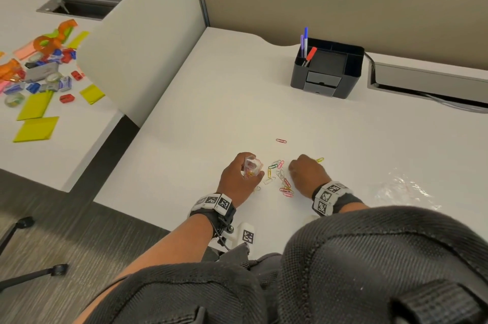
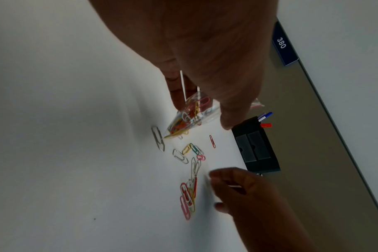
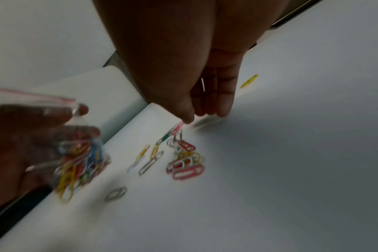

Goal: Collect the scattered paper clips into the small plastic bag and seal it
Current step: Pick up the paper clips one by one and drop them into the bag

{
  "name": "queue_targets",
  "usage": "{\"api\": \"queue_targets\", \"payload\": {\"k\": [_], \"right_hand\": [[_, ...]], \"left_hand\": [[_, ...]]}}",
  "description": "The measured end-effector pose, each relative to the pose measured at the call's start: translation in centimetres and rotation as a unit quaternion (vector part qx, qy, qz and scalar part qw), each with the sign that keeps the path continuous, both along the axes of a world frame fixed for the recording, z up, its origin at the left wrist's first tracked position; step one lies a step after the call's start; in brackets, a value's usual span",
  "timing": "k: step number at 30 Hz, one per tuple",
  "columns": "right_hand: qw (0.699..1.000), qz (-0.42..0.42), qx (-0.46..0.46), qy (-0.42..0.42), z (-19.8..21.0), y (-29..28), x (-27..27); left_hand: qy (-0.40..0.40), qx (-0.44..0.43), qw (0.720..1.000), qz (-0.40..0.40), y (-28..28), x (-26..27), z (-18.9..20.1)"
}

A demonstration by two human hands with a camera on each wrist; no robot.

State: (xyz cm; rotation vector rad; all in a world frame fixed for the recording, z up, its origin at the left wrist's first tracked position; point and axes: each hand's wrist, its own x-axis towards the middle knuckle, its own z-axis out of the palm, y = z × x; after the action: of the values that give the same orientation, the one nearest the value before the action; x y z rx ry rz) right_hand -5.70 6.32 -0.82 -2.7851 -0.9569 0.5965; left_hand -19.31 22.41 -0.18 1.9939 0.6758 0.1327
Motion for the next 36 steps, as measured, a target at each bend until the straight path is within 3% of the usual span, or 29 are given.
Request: {"api": "queue_targets", "payload": {"k": [4,7,15,20,28,36], "right_hand": [[0.989,-0.144,0.010,-0.028,0.2,-2.2,2.6],[0.985,-0.174,0.005,-0.009,-0.3,-2.8,3.0],[0.998,-0.034,0.033,0.032,-0.8,1.2,-1.1],[0.999,0.005,-0.003,0.038,-0.7,2.4,-2.7],[0.996,0.078,0.012,0.040,-1.3,3.5,-2.6],[0.996,0.054,-0.012,0.071,-1.0,3.4,-1.6]], "left_hand": [[-0.001,0.003,1.000,0.013,0.8,-0.7,0.1],[0.003,0.003,1.000,0.012,1.2,-1.0,-0.1],[0.011,0.003,1.000,-0.004,1.7,-0.5,0.0],[0.018,-0.005,1.000,0.009,2.2,-0.7,-0.1],[0.016,-0.013,1.000,0.012,2.3,-0.8,0.1],[0.007,-0.013,1.000,0.012,1.6,-0.3,0.3]]}}
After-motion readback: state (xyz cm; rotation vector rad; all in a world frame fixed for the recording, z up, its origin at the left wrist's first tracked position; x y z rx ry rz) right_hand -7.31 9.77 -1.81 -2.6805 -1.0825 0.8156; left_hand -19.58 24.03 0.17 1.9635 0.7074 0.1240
